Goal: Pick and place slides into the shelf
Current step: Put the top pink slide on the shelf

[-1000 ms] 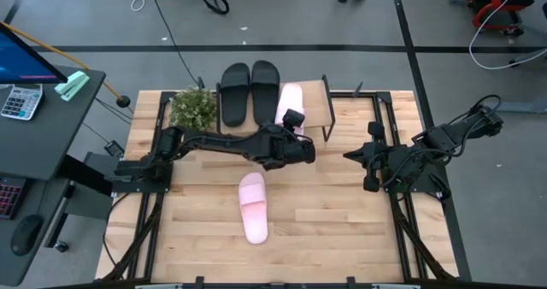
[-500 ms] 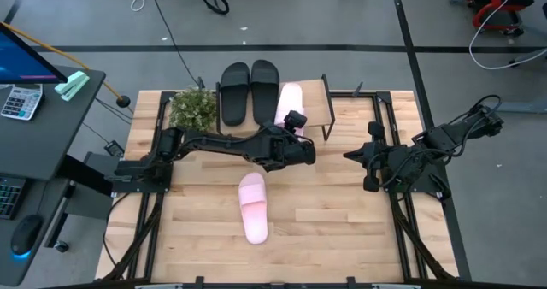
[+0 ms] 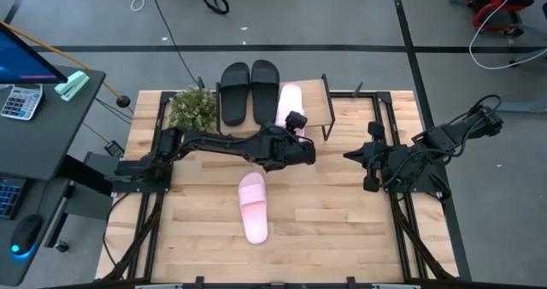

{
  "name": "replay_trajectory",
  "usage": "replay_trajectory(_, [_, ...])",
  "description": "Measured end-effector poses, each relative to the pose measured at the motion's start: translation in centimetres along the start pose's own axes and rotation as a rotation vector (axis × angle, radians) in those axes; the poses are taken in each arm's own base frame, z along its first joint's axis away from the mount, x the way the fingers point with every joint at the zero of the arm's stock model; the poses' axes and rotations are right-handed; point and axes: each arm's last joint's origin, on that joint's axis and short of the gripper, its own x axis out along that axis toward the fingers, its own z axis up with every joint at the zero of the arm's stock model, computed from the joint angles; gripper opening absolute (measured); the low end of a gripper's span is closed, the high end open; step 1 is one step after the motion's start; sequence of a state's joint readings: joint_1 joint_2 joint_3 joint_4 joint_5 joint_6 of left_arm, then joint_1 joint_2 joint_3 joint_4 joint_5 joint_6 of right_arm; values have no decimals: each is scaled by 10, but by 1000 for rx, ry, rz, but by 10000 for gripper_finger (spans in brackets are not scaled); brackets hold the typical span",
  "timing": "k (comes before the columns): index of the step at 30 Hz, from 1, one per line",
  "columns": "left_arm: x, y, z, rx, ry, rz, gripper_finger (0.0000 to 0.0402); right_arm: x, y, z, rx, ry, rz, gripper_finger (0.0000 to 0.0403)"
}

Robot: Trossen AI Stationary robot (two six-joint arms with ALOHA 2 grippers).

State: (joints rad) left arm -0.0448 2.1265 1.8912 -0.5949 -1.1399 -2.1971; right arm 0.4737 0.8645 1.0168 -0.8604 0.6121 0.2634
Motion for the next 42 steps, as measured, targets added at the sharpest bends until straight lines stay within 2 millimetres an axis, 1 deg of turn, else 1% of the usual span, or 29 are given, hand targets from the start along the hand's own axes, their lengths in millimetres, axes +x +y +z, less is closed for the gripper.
replay_trajectory(4, [7,-1,1,-18,37,41,275,0,0,0,0,0,0,0])
replay_trajectory(9, [8,-1,2,-61,41,47,267,0,0,0,0,0,0,0])
replay_trajectory(13, [9,-1,1,-104,67,69,251,0,0,0,8,0,0,0])
replay_trajectory(20, [8,0,0,-112,105,96,215,0,0,0,8,0,0,0])
replay_trajectory(24, [8,0,-1,-112,115,104,203,0,0,0,8,0,0,0])
replay_trajectory(27, [8,0,0,-112,114,104,202,0,0,0,8,0,0,0])
replay_trajectory(31, [14,-1,2,-116,102,106,205,0,0,0,8,0,0,0])
replay_trajectory(34, [18,-2,4,-111,95,106,200,0,0,0,8,0,2,0])
replay_trajectory(38, [17,-2,4,-84,96,104,173,0,0,0,7,1,4,0])
replay_trajectory(42, [17,-2,4,-68,97,104,130,0,0,0,7,1,4,0])
